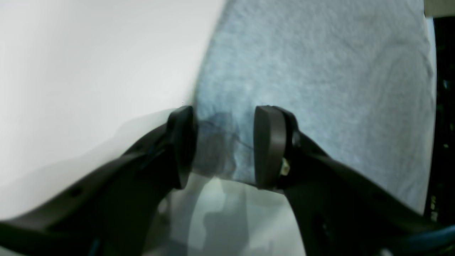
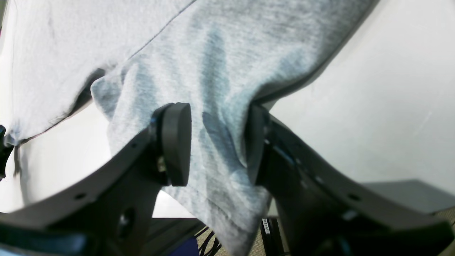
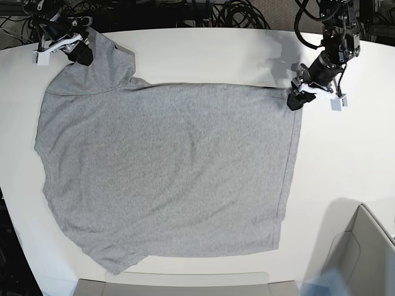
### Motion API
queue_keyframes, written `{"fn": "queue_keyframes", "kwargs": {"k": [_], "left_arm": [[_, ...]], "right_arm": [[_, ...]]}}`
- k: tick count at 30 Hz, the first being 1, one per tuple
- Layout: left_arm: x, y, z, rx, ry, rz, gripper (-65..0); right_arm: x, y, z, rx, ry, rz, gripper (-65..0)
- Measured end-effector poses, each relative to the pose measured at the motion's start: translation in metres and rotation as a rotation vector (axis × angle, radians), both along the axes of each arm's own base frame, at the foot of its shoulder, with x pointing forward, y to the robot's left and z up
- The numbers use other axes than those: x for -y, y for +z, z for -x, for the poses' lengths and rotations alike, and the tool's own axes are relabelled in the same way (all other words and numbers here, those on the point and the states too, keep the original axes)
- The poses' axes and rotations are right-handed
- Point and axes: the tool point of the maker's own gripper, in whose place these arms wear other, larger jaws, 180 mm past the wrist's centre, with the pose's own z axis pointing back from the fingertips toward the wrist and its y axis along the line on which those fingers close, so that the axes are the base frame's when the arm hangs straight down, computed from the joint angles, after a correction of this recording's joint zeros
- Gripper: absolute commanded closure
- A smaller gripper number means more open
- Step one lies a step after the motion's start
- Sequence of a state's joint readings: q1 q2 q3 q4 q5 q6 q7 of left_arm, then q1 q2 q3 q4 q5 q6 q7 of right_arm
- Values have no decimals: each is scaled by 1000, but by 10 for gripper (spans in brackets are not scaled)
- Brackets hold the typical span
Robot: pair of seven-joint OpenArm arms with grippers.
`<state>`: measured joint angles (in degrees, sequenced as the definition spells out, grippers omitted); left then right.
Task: Fold the T-shirt properly
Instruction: 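Lift the shoulder edge with both grippers and fold it over the shirt body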
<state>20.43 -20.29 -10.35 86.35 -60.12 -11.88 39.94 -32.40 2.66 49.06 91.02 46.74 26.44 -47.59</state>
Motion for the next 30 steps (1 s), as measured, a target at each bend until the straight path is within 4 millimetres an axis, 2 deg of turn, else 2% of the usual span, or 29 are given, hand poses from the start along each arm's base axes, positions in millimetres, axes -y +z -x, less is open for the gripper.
{"fn": "queue_keyframes", "kwargs": {"k": [4,8,11,13,16,17,18,22,24,28,30], "left_arm": [[13,-2,0,2,-25,16,-279],[26,-5,1,-8,-58,31,-233],[38,-4,-7,-1,-89,44,-177],[43,-6,-7,-9,-103,47,-124],[49,-7,-6,-15,-109,60,0],[49,-7,-6,-16,-108,62,0],[49,-7,-6,-15,-110,63,0],[50,-4,-7,-13,-114,62,0],[51,-1,-1,-23,-119,59,0],[47,7,13,-24,-115,58,0],[37,8,18,-29,-90,42,0]], "right_arm": [[0,0,0,0,-1,-1,-254],[-7,-1,-4,15,-12,-21,-254],[-12,-1,-11,23,0,-29,-241],[-18,-1,-15,22,26,-32,-186],[-22,-5,-14,4,47,-22,-58],[-21,-7,-13,-6,50,-10,-15],[-21,-8,-13,-8,51,-7,0],[-19,-8,-12,-12,51,2,0],[-15,-4,-10,-28,75,31,0],[13,6,4,-78,50,137,0],[24,10,10,-109,42,183,0]]}}
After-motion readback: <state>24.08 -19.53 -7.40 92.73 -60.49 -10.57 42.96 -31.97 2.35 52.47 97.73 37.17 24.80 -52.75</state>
